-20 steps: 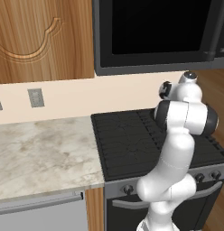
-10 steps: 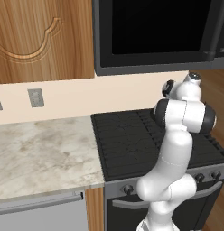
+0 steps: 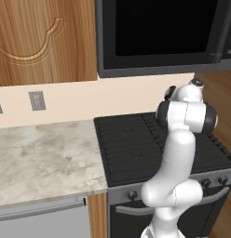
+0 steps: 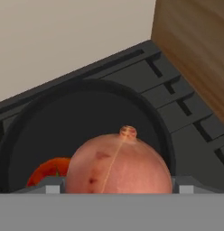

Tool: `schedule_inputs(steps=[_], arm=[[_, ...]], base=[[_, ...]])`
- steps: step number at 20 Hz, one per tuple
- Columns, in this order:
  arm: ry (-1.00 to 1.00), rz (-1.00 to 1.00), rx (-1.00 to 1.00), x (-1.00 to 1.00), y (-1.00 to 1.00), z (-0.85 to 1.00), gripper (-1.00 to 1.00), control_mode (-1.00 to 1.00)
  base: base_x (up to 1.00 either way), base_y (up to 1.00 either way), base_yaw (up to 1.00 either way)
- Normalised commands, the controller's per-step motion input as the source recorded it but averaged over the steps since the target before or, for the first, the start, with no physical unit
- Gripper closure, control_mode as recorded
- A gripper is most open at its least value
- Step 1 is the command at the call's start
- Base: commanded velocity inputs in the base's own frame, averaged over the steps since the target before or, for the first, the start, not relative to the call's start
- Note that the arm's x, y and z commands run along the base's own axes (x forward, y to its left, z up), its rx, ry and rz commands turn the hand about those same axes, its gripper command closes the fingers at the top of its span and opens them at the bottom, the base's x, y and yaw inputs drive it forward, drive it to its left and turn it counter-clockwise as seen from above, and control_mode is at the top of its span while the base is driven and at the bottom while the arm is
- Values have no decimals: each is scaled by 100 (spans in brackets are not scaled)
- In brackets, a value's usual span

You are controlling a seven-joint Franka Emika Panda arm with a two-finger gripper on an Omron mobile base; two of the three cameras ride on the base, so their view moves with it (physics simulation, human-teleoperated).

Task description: Place the pan on the rear right burner on the stove. Then place the tomato and the onion in the pan and turn on the rear right burner.

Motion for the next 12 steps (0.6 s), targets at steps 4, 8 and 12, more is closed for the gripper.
schedule_inputs(steps=[4,8,12], arm=[[0,0,2,28,-18,-25,100,-100],[0,0,6,21,-18,-15,100,-100],[0,0,8,3,-18,-1,100,-100]], base=[[0,0,0],[0,0,0],[0,0,0]])
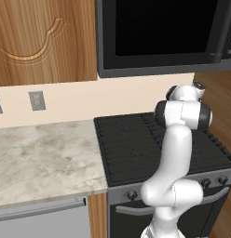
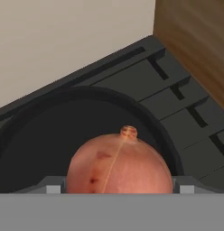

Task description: Place the pan on the rear right burner on the stove. Then place the tomato and the onion in the pan and turn on the rear right burner.

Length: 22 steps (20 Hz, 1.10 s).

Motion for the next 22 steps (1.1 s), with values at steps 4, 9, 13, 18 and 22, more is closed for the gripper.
schedule_inputs(steps=[4,9,13,18,22], arm=[[0,0,6,0,-6,0,100,-100],[0,0,4,-5,0,0,100,-100],[0,0,2,0,0,0,100,-100],[0,0,1,0,1,-1,100,-100],[0,0,2,0,15,-11,100,-100]], base=[[0,0,0],[0,0,0],[0,0,0],[0,0,0],[0,0,0]])
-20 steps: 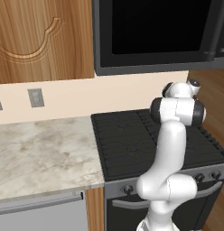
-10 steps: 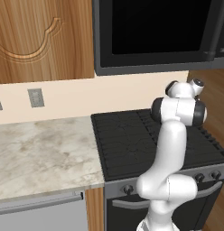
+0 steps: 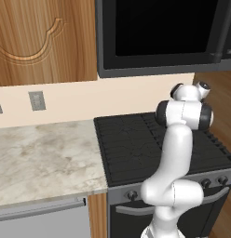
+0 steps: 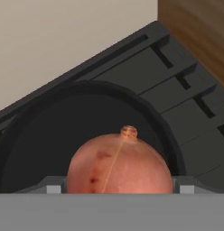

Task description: Place the pan on the rear right burner on the stove. Then place the tomato and the onion in the pan and turn on the rear right burner.

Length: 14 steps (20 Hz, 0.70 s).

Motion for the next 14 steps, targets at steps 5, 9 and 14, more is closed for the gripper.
schedule_inputs(steps=[5,9,14], arm=[[0,0,2,0,23,-14,100,-100],[0,0,0,35,2,-23,100,-100],[0,0,0,54,0,-23,100,-100]], base=[[0,0,0],[0,0,0],[0,0,0]])
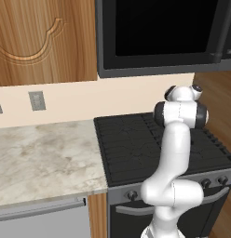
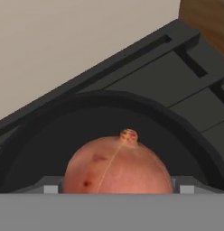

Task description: Place the pan on the rear right burner on the stove. Then place the tomato and the onion in the pan and turn on the rear right burner.

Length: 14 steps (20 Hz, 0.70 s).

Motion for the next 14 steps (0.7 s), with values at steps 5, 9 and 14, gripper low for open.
schedule_inputs(steps=[5,9,14], arm=[[2,0,0,4,0,-1,100,-100],[0,0,0,0,0,0,-100,-100],[0,0,0,0,0,0,-100,-100]], base=[[0,0,0],[0,0,0],[0,0,0]])
